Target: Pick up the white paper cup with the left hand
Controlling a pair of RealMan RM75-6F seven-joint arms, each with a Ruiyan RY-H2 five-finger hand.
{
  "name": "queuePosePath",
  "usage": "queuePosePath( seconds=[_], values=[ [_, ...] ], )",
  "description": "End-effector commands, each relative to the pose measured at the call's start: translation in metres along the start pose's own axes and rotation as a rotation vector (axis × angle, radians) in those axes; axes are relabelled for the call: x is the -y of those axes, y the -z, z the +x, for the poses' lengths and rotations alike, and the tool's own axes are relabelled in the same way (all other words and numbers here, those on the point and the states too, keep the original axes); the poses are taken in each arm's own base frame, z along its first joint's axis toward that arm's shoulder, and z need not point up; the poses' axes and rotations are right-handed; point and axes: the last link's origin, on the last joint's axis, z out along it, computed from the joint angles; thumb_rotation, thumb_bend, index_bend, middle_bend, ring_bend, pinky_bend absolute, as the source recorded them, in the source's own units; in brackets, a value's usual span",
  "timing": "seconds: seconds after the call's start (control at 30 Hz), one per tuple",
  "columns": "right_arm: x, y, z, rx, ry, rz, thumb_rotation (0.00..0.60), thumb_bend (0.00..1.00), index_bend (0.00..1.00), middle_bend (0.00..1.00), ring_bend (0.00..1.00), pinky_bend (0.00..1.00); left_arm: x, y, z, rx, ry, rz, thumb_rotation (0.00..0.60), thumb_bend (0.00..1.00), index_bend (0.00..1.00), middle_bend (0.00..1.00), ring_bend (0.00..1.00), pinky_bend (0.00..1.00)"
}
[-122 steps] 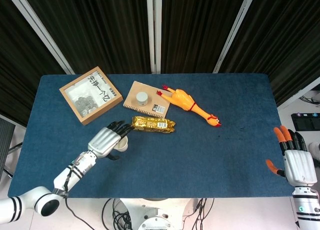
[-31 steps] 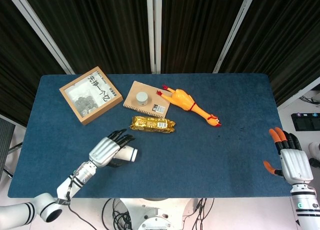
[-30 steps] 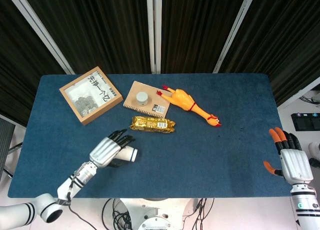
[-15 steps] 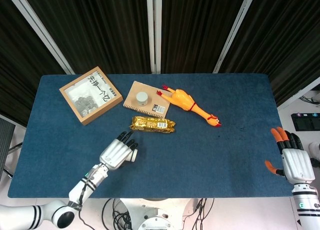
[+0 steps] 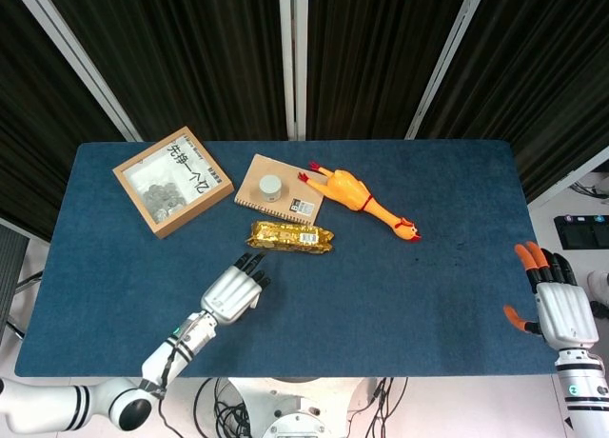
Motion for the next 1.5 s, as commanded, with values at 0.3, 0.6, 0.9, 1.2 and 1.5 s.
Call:
queuePosePath(
  seconds=[0.3,0.6,0.9,1.2,1.5],
  values=[
    [-0.001,0.000,0.000,0.003,0.000,-0.002,0.600,0.18,0.00,0.00,0.00,0.00,0.003,-0.004,-0.002,-0.017,-0.025,0.025,0.600,0.17,0.43,0.42,0.09,0.15],
    [-0.002,-0.001,0.000,0.005,0.000,-0.007,0.600,0.18,0.00,0.00,0.00,0.00,0.000,-0.002,0.021,-0.178,0.161,0.004,0.600,0.20,0.47,0.45,0.14,0.15],
    [-0.001,-0.003,-0.002,0.002,0.011,-0.013,0.600,0.18,0.00,0.00,0.00,0.00,0.014,0.010,0.022,-0.402,0.502,-0.027,0.600,0.21,0.49,0.47,0.15,0.15],
    [0.000,-0.003,-0.004,0.015,0.017,-0.010,0.600,0.18,0.00,0.00,0.00,0.00,0.035,0.016,-0.004,-0.447,0.901,-0.060,0.600,0.20,0.49,0.47,0.15,0.15],
    [0.000,-0.005,-0.005,0.023,0.015,-0.012,0.600,0.18,0.00,0.00,0.00,0.00,0.046,0.012,-0.040,-0.430,1.021,-0.036,0.600,0.19,0.48,0.47,0.15,0.15]
  ],
)
